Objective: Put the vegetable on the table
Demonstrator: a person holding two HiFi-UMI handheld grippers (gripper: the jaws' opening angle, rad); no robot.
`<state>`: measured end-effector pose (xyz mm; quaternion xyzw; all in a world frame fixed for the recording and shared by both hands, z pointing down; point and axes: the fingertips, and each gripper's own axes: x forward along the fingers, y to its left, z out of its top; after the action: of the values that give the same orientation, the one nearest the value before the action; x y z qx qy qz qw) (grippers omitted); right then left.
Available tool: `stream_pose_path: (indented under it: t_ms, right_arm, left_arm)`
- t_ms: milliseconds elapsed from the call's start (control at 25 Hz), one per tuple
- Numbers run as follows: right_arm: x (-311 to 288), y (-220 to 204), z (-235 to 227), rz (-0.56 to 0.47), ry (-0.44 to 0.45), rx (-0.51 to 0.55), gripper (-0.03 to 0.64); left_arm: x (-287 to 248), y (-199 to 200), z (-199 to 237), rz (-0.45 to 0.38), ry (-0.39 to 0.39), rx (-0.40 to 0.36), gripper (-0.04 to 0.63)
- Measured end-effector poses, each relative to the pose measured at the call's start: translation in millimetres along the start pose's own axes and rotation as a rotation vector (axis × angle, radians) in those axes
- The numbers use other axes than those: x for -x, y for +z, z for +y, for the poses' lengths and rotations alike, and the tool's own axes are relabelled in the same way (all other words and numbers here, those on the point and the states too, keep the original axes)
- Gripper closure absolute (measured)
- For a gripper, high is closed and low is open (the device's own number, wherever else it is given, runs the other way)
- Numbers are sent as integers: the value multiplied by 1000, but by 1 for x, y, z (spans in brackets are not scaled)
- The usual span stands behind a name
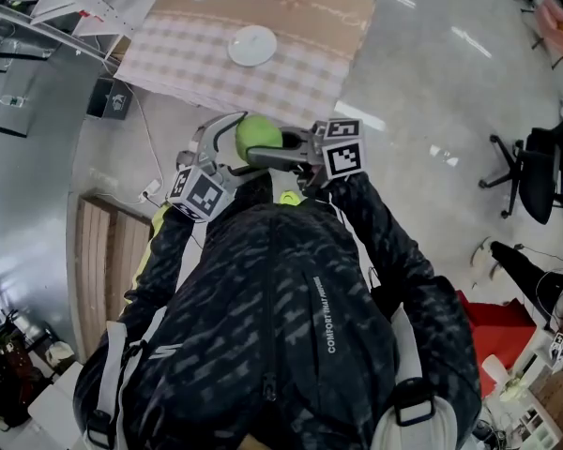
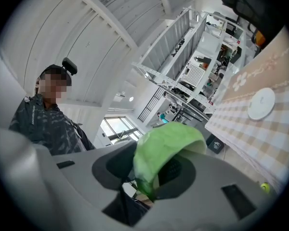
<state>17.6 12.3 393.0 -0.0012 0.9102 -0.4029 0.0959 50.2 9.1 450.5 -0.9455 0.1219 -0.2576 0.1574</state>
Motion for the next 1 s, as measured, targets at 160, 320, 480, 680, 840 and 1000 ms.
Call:
stream_pose_path:
  t_ms: [160, 320, 480, 680, 840, 1000]
  right_arm:
    - [-3, 16, -24, -17, -24, -21, 502]
    - [-12, 24, -42, -6, -41, -26, 502]
    - [-20, 38, -61, 0, -56, -31, 502]
    - [-27, 55, -85, -11, -69, -48, 502]
    - [-34, 70, -98, -25, -66, -47, 502]
    - [-40, 86, -113, -40, -73, -42, 500]
  left_arm:
    - [-8, -5, 21, -10, -7, -36, 118]
    - [-11, -17, 37, 1, -35, -43, 118]
    - [-15, -28, 58, -4, -46, -37, 117]
    - [-21, -41, 82, -7, -75, -39, 117]
    - [-20, -48, 102, -32, -73, -59, 117]
    - [-24, -53, 125, -59, -60, -66, 118]
